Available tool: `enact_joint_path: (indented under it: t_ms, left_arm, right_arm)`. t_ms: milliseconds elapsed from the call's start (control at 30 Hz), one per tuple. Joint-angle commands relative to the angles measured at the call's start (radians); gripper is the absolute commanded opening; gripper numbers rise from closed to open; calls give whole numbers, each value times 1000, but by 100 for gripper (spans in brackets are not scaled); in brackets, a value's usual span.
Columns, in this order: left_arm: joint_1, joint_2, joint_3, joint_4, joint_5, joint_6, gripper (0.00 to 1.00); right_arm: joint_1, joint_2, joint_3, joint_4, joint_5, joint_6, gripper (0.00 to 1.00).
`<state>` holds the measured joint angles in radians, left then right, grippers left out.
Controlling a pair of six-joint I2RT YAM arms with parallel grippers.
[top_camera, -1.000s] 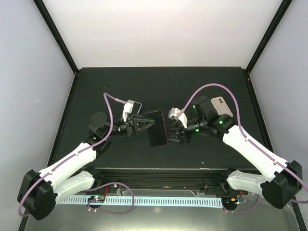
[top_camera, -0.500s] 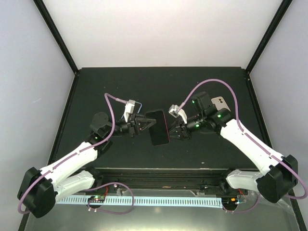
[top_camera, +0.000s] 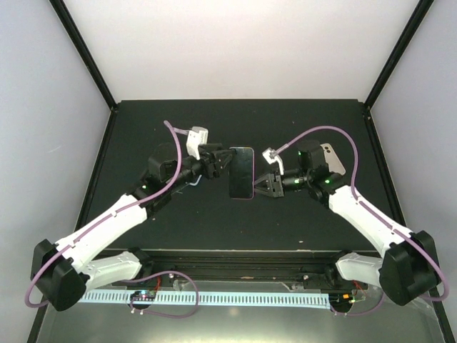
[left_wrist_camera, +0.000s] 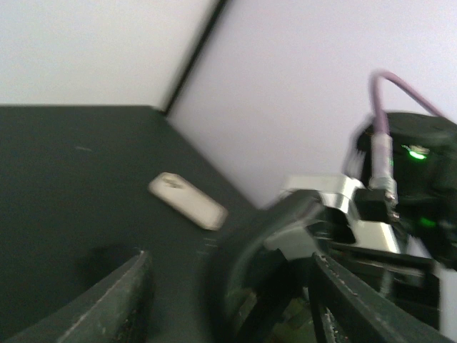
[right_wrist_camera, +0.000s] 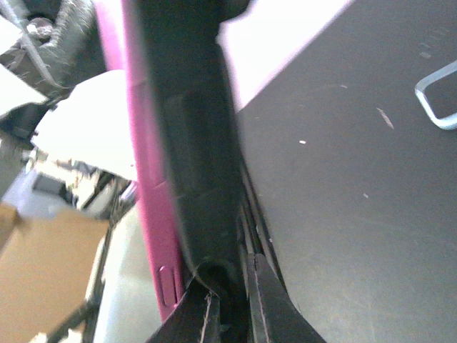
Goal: Take the phone out of the phone case
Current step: Remove the phone case from the phone.
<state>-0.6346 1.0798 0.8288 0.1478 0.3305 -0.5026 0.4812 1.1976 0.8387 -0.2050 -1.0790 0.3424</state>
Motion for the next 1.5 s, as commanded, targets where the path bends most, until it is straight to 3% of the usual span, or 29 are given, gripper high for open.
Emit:
enact_joint_path:
  t_ms: [0,133,267,467,667,833,867,933,1467]
  left_arm:
    - [-2,-27,50,-214,-442,172,71]
    - [-24,-27,-22,-227,-501,172,76]
    - [-109,-16,-106,-213,-549,175,73]
    - [-316,71,-112,-220,-647,304,69]
    - [-422,193,-89,-215,-661,413,69]
    - [-451,303,-67,-193,-703,414,71]
    - [-456,318,-64,-187,-739,404,80]
    - [-460,331,-72,-148,-772,398,85]
    - [-461,551,33,-138,-782,499,78]
  right_arm:
    - [-51,19,-71,195,80,158,1]
    - [-53,71,-127,210,241,185,1]
    - [-53,195,-104,155,331,193,1]
    - [-54,349,-39,103,328,210,1]
    - [-52,382,-30,87,318,235,1]
    - [-52,439,-5,46,329,254,1]
    - [-51,455,11,22,329,245,1]
    - [-52,484,35,-23,331,220,1]
    - [-53,565,72,-68,314,189,1]
